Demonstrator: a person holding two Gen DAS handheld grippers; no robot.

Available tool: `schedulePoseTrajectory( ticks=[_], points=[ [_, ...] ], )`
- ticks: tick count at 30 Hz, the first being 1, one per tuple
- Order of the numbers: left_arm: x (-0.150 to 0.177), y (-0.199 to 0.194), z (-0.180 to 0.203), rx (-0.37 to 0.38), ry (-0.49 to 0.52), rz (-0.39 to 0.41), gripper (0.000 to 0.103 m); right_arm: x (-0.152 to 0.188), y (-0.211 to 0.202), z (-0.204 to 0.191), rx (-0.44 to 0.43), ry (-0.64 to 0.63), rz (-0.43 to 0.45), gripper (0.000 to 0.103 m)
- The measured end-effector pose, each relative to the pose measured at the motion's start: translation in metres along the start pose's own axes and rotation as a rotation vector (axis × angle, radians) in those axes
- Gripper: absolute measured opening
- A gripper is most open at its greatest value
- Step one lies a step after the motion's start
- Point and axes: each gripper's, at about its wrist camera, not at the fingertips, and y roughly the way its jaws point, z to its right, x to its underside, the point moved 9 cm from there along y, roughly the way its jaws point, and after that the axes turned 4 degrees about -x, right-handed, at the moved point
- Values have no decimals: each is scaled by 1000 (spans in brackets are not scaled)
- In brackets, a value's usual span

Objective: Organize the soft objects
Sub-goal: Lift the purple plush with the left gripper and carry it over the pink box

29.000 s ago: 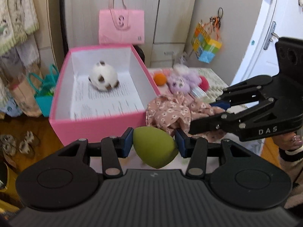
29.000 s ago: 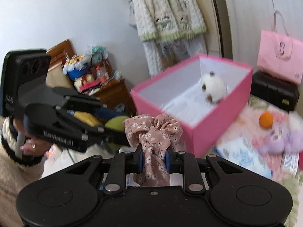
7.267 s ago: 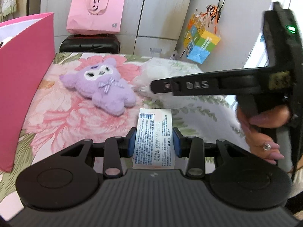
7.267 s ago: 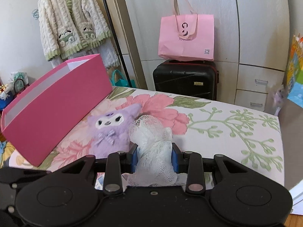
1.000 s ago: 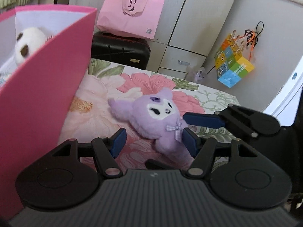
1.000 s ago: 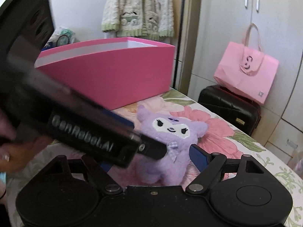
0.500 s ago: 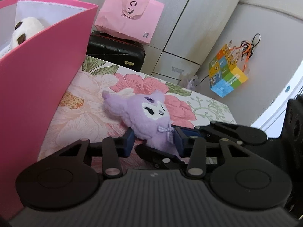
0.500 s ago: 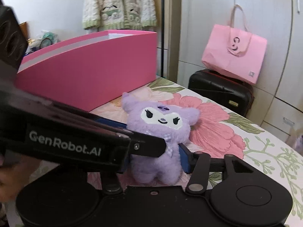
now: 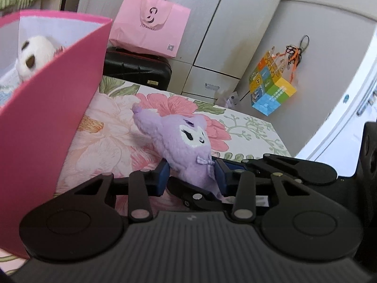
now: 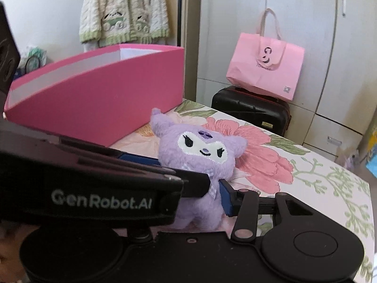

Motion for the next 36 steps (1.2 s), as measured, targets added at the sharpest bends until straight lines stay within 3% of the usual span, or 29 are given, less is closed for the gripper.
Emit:
schedulePoseTrajectory(
  ticks=[7,16,30,36],
  points=[
    [3,-32,9,20,38,13,39,3,-28,-17,56,75,32,52],
    [17,-72,15,46,75,16,39,10,-63,-45,108,64,53,52],
    [44,-139,13,53,152,18,39,27,-108,-94,62,42,92,52],
    [47,-181,3,7,197,48,39,24,-125,-129,19,2,124,52]
  ],
)
